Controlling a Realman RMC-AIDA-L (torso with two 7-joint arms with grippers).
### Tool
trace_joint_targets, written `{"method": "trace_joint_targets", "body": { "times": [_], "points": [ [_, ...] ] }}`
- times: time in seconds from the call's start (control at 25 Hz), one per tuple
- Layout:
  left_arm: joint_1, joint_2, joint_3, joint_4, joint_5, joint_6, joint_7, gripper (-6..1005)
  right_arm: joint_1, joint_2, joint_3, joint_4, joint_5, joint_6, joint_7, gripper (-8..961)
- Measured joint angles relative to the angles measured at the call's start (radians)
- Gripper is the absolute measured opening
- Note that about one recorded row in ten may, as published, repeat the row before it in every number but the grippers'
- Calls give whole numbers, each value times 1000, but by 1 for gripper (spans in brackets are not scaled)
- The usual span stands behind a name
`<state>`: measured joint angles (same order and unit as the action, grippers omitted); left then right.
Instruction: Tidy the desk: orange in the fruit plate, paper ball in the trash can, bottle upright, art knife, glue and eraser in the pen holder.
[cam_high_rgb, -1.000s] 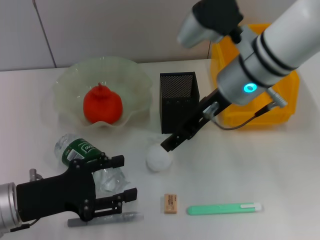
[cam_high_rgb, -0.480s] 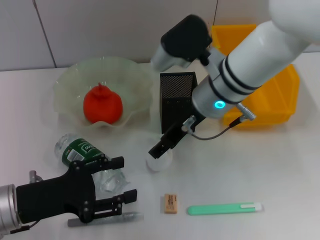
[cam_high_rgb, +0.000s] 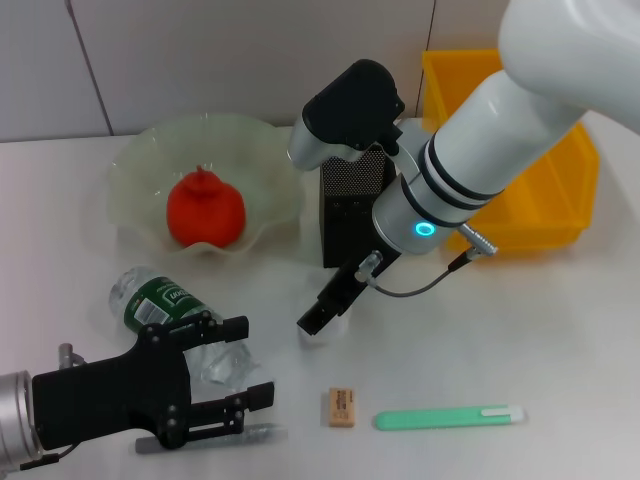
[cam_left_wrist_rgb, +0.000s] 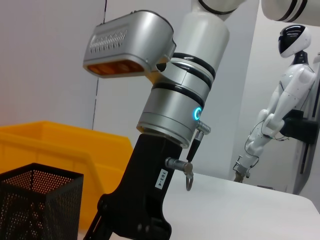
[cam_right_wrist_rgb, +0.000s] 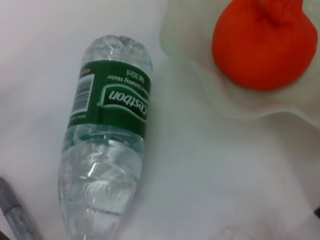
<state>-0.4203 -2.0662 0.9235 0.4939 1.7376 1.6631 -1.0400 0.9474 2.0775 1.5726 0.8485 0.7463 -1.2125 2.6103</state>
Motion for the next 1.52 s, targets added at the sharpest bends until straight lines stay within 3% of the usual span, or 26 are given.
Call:
{"method": "trace_joint_targets", "body": {
  "times": [0.56,0.88,0.92,1.08,1.32,1.36,1.52],
  "points": [
    [3,0,-1,0,0,7,0,783,8,-1,-7,-33,-1,13,-6,593],
    [8,0,-1,5,-1,11,0,782,-56,-6,82,160,5,-137,1,561],
    [8,0,-1,5,-1,11,0,782,-80,-9,115,239,3,-187,2,560],
    [8,0,-1,7,-3,11,1,782,-111,-14,190,357,-16,-261,3,558],
    [8,0,0,8,-5,11,2,782,-179,-35,468,618,-117,-357,4,553],
    [8,0,0,8,-5,11,2,782,-179,-35,468,618,-117,-357,4,553],
    [5,0,0,8,-7,11,2,782,-207,-49,628,686,-223,-347,-2,552]
  ]
}}
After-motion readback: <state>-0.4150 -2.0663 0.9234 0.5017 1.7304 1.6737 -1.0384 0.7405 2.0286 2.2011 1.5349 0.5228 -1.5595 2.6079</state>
